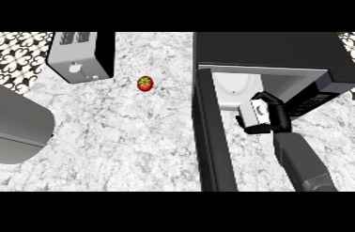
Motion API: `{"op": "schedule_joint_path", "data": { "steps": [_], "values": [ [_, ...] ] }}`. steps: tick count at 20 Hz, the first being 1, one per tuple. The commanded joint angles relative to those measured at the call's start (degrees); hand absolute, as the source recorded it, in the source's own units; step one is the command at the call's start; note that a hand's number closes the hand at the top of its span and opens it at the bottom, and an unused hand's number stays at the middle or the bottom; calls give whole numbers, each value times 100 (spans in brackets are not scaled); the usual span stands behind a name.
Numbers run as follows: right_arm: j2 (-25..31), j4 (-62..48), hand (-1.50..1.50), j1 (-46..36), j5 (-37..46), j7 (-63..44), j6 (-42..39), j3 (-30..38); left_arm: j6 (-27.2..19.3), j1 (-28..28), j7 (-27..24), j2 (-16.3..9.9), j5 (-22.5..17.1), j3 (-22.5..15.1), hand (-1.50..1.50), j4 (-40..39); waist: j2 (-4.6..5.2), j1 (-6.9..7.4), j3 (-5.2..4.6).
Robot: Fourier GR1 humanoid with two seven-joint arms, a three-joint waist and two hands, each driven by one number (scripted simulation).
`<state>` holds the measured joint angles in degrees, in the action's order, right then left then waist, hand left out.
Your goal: Pick up the milk, place it into the microwave and close the microwave
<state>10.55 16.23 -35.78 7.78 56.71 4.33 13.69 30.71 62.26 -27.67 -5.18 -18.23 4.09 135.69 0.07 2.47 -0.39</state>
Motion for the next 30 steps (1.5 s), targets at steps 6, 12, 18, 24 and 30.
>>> {"op": "schedule_joint_path", "data": {
  "steps": [6, 12, 18, 24, 30],
  "values": [
    [697, -55, 150, -1111, 138, -892, 1012, 37, 63, -239, 58, -116, -173, -15, -150, 55, 256, 536, 50],
    [661, 36, 150, -955, 12, -805, 1390, 104, 0, -397, 101, -158, -231, 55, -150, 88, 291, 638, 54],
    [770, 236, 150, -757, -33, -771, 1429, 49, -42, -566, 196, -236, -202, 105, -150, -9, 337, 685, 52],
    [692, 509, 150, -701, -154, -889, 1765, 73, -75, -601, 313, -246, -151, 22, -150, 28, 327, 849, 52],
    [687, 687, 150, -431, -212, -792, 1869, 13, -152, -824, 367, -355, -95, 200, -150, -37, 375, 881, 57]
  ]
}}
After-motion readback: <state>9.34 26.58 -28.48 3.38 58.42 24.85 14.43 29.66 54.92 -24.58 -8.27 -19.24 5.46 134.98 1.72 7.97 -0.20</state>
